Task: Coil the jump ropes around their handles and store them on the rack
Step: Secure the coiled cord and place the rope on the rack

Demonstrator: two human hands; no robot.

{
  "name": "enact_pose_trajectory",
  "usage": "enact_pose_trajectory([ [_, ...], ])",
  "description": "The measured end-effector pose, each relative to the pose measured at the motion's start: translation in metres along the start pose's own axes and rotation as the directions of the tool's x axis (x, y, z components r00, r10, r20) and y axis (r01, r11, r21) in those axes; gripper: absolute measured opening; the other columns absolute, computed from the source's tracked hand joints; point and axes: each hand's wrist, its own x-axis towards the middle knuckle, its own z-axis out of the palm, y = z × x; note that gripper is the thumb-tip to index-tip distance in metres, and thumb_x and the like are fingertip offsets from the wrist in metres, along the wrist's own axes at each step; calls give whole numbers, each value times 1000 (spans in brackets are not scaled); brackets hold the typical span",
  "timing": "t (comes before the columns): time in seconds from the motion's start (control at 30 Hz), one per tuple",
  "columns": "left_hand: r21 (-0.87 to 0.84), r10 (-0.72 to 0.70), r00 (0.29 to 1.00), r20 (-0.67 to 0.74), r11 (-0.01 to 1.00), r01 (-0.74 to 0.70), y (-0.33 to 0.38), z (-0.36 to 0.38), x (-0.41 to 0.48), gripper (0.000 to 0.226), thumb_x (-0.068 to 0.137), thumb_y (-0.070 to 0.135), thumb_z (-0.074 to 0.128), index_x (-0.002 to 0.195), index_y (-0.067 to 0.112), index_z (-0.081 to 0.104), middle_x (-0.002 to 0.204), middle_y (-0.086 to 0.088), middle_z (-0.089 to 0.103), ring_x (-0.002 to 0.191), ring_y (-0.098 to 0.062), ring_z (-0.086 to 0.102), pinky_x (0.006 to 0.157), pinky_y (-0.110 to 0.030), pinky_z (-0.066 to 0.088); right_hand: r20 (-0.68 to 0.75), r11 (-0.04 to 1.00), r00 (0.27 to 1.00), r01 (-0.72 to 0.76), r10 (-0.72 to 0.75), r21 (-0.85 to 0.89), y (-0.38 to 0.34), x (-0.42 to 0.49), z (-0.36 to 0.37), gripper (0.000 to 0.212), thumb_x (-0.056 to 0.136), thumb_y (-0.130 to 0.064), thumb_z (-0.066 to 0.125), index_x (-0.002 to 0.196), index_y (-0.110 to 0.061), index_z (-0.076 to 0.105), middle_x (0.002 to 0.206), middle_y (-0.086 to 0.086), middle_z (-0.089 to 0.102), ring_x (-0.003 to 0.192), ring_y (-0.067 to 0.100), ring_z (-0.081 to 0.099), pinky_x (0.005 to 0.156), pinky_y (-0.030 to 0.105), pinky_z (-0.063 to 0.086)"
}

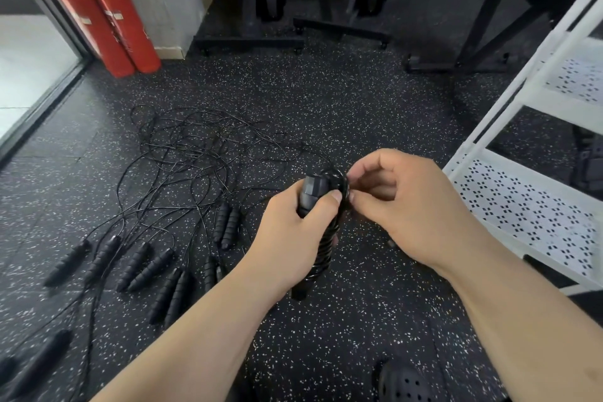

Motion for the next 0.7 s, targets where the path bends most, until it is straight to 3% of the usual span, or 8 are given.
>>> enact_pose_trajectory([
  [0.2, -72, 7, 998, -60, 997, -11, 3, 7, -1, 28, 93, 50, 68, 94, 23, 73, 96, -22, 74, 81, -27, 66, 87, -66, 56, -213, 999, 977, -16, 26, 52, 2, 1, 14, 22, 80, -15, 85, 89, -33, 75, 82, -15, 77, 73, 7, 73, 72, 33, 61],
  [0.27, -155, -45, 994, -101, 987, 29, 7, 7, 0, 29, 97, 49, 70, 96, 20, 74, 101, -22, 75, 83, -28, 68, 85, -62, 58, -186, 984, 977, -71, 101, 164, 5, 3, 18, 22, 82, -14, 81, 92, -32, 75, 83, -12, 77, 70, 9, 70, 68, 38, 59],
  [0.37, -319, -186, 974, -130, 938, 136, 14, 4, 3, 42, 97, 52, 69, 107, 11, 76, 104, -25, 75, 81, -29, 69, 77, -51, 59, -92, 917, 986, -95, 142, 388, 3, 3, 22, 25, 91, -1, 68, 99, -24, 72, 80, -3, 69, 60, 13, 52, 53, 32, 41],
  [0.47, -411, -281, 957, -78, 883, 226, 18, 1, 4, 57, 93, 64, 68, 110, 11, 77, 100, -18, 77, 82, -32, 71, 78, -49, 62, 82, 632, 985, -162, 155, 758, -5, -2, 23, 27, 94, 10, 50, 101, -13, 63, 83, 7, 55, 55, 11, 36, 48, 26, 27],
  [0.53, -367, -289, 953, -92, 899, 237, 15, 0, 5, 59, 88, 73, 66, 102, 18, 80, 96, -11, 79, 85, -28, 73, 87, -52, 62, 208, 422, 968, -249, 141, 872, -12, -6, 23, 29, 95, 8, 46, 102, -16, 60, 82, 4, 53, 52, 9, 32, 46, 24, 26],
  [0.57, -337, -281, 952, -120, 913, 228, 14, -1, 5, 61, 88, 76, 64, 99, 18, 79, 92, -6, 78, 85, -25, 73, 90, -51, 61, 248, 405, 959, -284, 140, 869, -15, -9, 25, 27, 95, 6, 46, 103, -16, 60, 82, 4, 52, 52, 10, 30, 45, 25, 25],
  [0.6, -289, -266, 952, -152, 933, 215, 13, -2, 7, 66, 88, 79, 62, 98, 16, 76, 87, -3, 75, 81, -21, 69, 89, -49, 60, 264, 459, 953, -302, 147, 836, -19, -13, 26, 25, 95, 4, 47, 103, -15, 60, 81, 6, 50, 52, 11, 30, 46, 27, 24],
  [0.7, -72, -165, 960, -225, 986, 152, 9, -5, 11, 69, 94, 76, 55, 90, 7, 61, 78, 1, 57, 70, -13, 51, 71, -35, 48, 190, 800, 974, -210, 122, 562, -28, -32, 33, 20, 98, -2, 54, 99, -19, 65, 71, 3, 46, 55, 15, 30, 53, 39, 22],
])
